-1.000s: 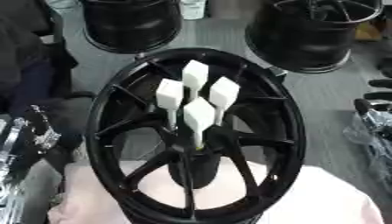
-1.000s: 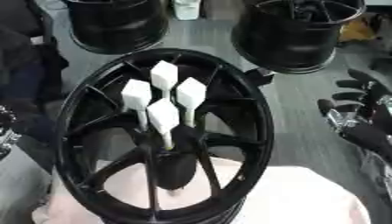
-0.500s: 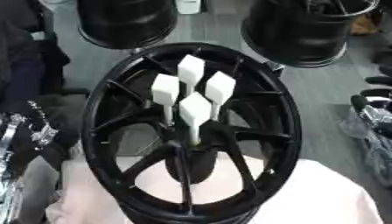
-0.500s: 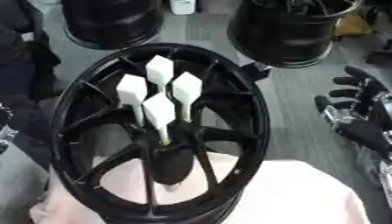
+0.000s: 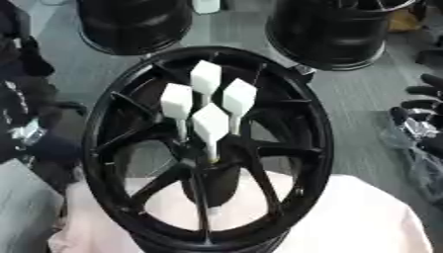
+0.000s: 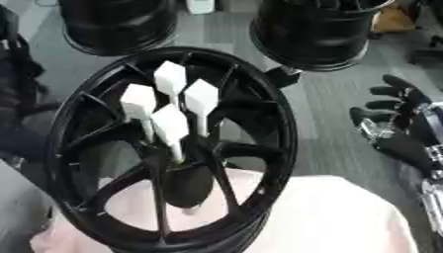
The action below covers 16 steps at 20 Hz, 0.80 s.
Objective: Pull the pin out of the wheel hub.
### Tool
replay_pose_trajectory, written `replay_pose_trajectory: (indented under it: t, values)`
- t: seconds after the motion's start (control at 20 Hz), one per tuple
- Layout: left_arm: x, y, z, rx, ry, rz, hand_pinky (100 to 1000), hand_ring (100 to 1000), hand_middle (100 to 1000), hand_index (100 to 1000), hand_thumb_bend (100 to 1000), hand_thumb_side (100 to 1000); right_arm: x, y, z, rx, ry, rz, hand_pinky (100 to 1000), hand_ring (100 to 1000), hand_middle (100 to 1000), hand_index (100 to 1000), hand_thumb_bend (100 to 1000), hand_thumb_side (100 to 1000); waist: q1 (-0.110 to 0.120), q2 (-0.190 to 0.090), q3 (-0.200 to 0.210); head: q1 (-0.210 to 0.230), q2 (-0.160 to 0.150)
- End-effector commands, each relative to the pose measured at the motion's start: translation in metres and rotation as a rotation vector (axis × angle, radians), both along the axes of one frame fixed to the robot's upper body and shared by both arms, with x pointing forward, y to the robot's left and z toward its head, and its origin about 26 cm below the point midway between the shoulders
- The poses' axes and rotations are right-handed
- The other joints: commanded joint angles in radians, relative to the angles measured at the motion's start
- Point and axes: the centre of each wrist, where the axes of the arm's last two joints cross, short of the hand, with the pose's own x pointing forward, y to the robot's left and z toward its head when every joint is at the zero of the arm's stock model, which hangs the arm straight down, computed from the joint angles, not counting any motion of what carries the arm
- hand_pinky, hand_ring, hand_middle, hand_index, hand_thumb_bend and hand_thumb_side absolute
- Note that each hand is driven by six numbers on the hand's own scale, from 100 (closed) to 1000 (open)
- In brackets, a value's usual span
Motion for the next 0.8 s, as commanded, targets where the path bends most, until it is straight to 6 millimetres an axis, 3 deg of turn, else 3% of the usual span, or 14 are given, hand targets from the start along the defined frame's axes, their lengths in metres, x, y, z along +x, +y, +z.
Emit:
replay_pose_trajectory:
  t: [0.05, 0.2, 0.35, 0.8]
  values:
    - [0.006, 0.010, 0.055, 0.207, -0.047, -0.084, 670, 653, 642, 793, 689, 558, -0.001, -0.003, 0.009, -0.019, -0.019, 0.003, 667, 745, 780, 932, 367, 272, 0.009, -0.025, -0.006, 0.001, -0.006]
    - [0.021, 0.007, 0.085, 0.370, -0.003, -0.174, 681, 656, 644, 790, 705, 549, -0.002, -0.003, 0.007, -0.026, -0.009, 0.011, 669, 746, 780, 933, 341, 281, 0.021, -0.033, -0.014, 0.006, -0.004]
    - [0.037, -0.010, 0.098, 0.515, 0.042, -0.298, 694, 665, 649, 787, 700, 532, -0.002, -0.002, 0.005, -0.036, 0.002, 0.021, 669, 747, 780, 933, 321, 288, 0.031, -0.040, -0.019, 0.015, 0.001]
    - [0.106, -0.079, 0.096, 0.779, 0.181, -0.554, 707, 680, 665, 785, 682, 480, -0.003, -0.004, 0.002, -0.047, 0.021, 0.030, 670, 748, 782, 935, 303, 294, 0.044, -0.053, -0.019, 0.000, 0.005]
